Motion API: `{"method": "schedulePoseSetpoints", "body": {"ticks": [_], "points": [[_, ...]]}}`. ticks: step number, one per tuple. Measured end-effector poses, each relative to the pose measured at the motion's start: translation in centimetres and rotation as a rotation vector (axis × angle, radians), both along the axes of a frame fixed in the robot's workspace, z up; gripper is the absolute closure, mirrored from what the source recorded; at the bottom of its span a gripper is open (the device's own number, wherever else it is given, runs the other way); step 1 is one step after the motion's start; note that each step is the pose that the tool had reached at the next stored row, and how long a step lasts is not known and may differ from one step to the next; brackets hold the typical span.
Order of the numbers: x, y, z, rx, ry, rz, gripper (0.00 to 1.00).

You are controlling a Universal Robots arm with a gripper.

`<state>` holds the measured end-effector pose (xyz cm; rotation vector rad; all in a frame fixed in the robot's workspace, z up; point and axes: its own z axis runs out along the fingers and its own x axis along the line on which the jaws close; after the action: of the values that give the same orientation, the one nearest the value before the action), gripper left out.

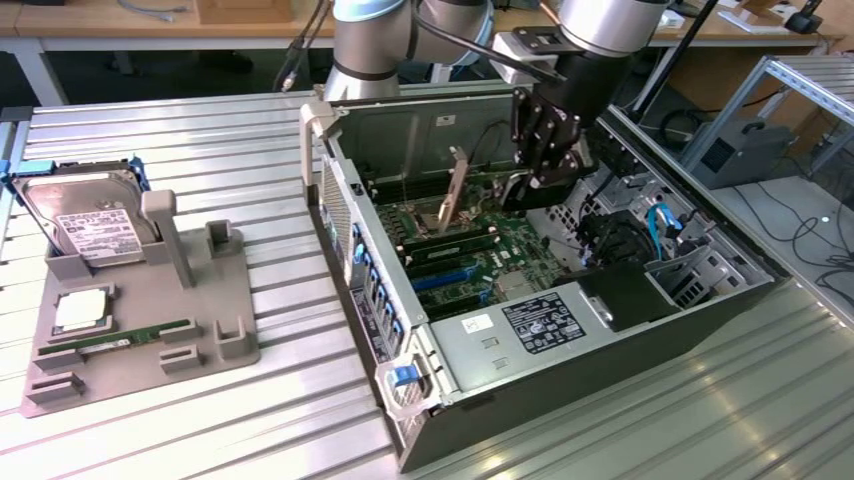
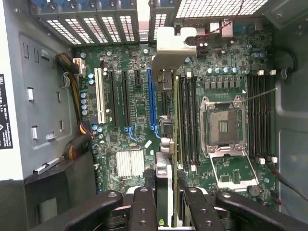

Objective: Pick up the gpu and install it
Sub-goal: 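Insert the gpu into the slot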

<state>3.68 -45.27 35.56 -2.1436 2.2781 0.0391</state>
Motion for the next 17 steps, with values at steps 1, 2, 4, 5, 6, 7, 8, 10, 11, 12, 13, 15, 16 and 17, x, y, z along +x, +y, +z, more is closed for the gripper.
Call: {"method": "schedulePoseSetpoints", "body": {"ticks": [1, 2, 4, 5, 6, 7, 8, 10, 11, 12, 13, 15, 16, 17], "points": [[-0.03, 0.0, -0.03, 0.0, 0.0, 0.0, 0.73], [-0.04, -0.01, -0.08, 0.0, 0.0, 0.0, 0.73], [-0.05, -0.01, -0.14, 0.0001, 0.0, 0.0, 0.73], [-0.05, -0.01, -0.18, 0.0, 0.0, 0.0, 0.73], [-0.07, -0.01, -0.23, 0.0, 0.0, 0.0, 0.73], [-0.07, -0.01, -0.27, 0.0, 0.0, 0.0, 0.73], [-0.08, -0.01, -0.32, 0.0001, 0.0, 0.0, 0.73], [-0.08, -0.01, -0.41, 0.0001, 0.0, 0.0, 0.73], [-0.09, -0.01, -0.44, 0.0001, 0.0, 0.0, 0.73], [-0.1, -0.01, -0.5, 0.0001, 0.0, 0.0, 0.73], [-0.13, -0.02, -0.57, 0.0001, 0.0, 0.0, 0.73], [-0.24, -0.03, -0.7, 0.0, 0.0, 0.0, 0.73], [-0.3, -0.05, -0.75, 0.0, 0.0, 0.0, 0.73], [-0.33, -0.06, -0.79, 0.0, 0.0, 0.0, 0.73]]}}
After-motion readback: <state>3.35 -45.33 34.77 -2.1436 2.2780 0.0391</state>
